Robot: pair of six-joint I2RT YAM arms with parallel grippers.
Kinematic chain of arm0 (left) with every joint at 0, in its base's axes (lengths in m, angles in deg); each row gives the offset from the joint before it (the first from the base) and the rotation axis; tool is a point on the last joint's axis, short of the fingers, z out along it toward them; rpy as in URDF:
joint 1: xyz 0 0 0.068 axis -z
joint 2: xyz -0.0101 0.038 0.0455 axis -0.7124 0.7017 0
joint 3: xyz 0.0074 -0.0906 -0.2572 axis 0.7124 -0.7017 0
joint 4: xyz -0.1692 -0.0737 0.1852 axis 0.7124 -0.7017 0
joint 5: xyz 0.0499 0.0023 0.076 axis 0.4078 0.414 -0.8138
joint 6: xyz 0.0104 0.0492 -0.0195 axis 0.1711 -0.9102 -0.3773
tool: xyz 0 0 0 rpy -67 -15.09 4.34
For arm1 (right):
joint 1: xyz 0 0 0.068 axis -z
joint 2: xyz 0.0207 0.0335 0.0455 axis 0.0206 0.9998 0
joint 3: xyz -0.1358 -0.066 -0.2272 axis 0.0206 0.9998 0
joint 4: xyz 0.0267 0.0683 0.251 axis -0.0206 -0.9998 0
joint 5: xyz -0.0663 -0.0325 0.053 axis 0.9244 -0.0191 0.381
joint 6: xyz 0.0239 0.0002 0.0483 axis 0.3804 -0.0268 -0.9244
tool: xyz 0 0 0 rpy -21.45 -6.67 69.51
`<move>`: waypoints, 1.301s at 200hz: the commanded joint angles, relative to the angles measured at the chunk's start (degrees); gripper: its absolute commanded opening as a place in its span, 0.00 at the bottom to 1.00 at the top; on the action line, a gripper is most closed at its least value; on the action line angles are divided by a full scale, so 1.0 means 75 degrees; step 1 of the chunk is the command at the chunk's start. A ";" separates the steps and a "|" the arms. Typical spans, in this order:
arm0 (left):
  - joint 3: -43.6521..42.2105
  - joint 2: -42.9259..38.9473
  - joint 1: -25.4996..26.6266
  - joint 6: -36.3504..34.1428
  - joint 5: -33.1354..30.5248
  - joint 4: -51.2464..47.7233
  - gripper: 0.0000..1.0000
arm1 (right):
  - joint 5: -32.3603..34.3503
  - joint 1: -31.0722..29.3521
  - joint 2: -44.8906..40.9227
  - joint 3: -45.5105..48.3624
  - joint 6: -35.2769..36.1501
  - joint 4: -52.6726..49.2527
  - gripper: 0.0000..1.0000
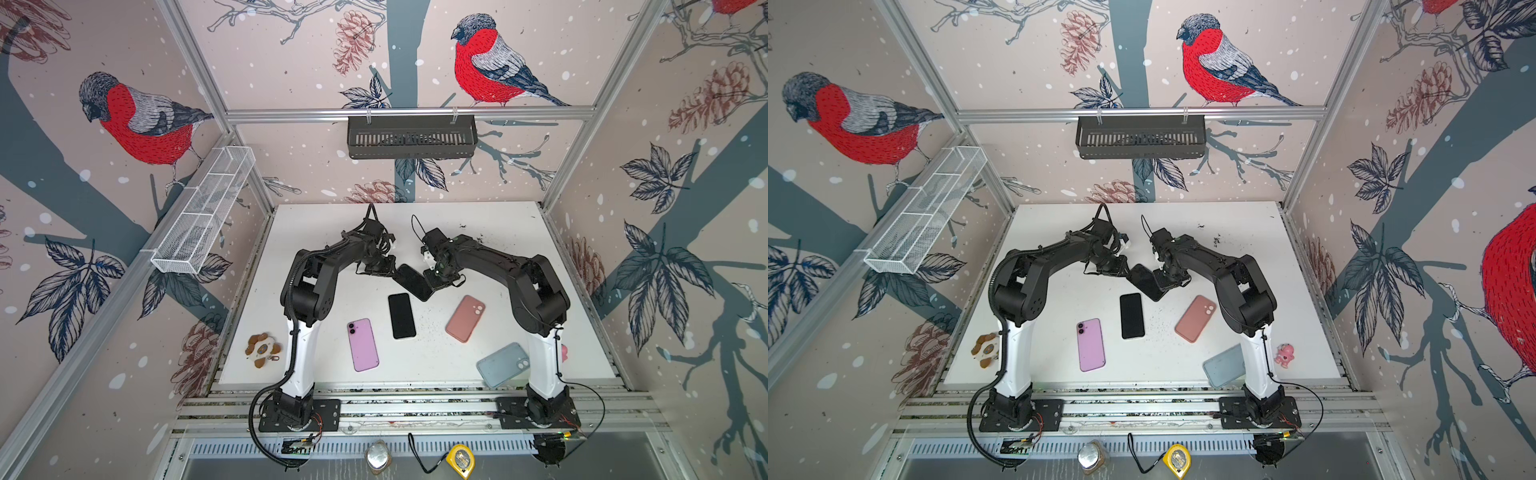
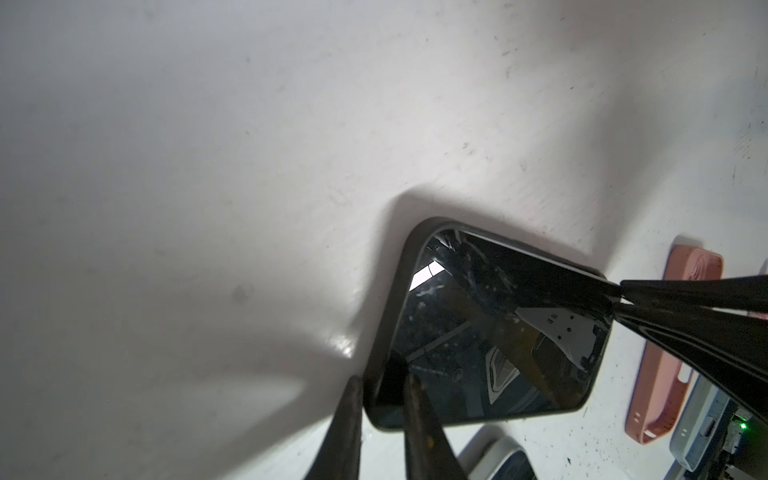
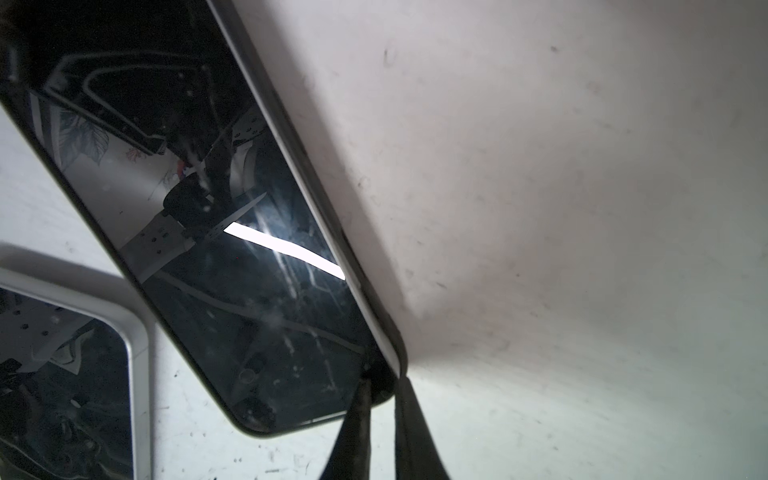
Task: Put the phone into the phone case
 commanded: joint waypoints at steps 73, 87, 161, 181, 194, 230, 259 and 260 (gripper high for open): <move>-0.0033 0.0163 0.0043 -0.0153 -0.0305 -0.0612 0.19 | -0.0503 -0.0316 0.1144 0.0564 0.0120 0.0332 0.13; -0.0023 0.0173 0.0043 -0.0147 -0.0293 -0.0613 0.19 | -0.0514 -0.0321 0.1194 0.0614 0.0114 0.0391 0.13; -0.0007 0.0177 0.0043 -0.0153 -0.0296 -0.0622 0.19 | -0.0285 -0.0242 0.1155 0.0597 0.0132 0.0428 0.13; 0.0013 0.0120 0.0038 -0.0142 -0.0352 -0.0636 0.19 | 0.0007 -0.0118 0.0649 0.0429 0.0056 0.0416 0.17; -0.0016 0.0016 0.0010 -0.0108 -0.0403 -0.0573 0.19 | 0.0177 -0.0070 0.0124 0.0310 0.0084 0.0543 0.24; -0.0246 -0.0567 -0.0160 -0.0009 -0.0441 -0.0128 0.20 | -0.0031 -0.0064 -0.1087 0.0388 0.0526 0.1029 0.53; -0.0800 -0.1512 -0.0278 0.0022 -0.0375 0.0680 0.23 | -0.0243 -0.0099 -0.1411 0.0929 0.0784 0.1389 0.86; -0.0822 -0.1534 -0.0276 0.0023 -0.0378 0.0709 0.23 | -0.0244 -0.0105 -0.1415 0.0955 0.0787 0.1395 0.86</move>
